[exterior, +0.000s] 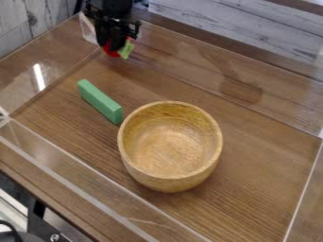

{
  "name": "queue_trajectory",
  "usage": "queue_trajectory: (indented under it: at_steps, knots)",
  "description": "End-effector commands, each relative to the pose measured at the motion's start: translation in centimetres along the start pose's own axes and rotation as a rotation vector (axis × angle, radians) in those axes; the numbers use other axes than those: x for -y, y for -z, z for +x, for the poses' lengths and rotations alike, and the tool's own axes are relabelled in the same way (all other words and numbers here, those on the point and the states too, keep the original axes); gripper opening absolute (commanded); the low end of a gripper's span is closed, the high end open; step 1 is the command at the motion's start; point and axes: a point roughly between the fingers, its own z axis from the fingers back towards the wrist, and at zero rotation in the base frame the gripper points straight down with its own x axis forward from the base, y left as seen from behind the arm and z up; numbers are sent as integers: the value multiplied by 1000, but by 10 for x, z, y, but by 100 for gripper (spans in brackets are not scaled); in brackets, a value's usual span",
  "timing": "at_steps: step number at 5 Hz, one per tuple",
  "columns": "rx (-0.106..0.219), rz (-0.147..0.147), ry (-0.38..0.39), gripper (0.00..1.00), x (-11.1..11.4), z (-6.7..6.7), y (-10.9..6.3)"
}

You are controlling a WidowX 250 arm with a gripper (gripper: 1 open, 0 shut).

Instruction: Move the red object to the left side of the table

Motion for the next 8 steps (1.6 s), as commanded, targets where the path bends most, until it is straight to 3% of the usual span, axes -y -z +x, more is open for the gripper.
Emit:
queue_trajectory:
  at_steps: [1, 2, 4, 6, 7, 8]
  knots:
    - [91, 31, 49, 0, -9, -1, -38]
    - [99, 28, 114, 0, -8, -3, -42]
    - [104, 7, 162, 0, 0, 9, -37]
    - [88, -9, 100, 0, 12, 20, -23]
    - [80, -19, 73, 0, -1, 18, -25]
    - [66, -27, 56, 100, -6, 19, -25]
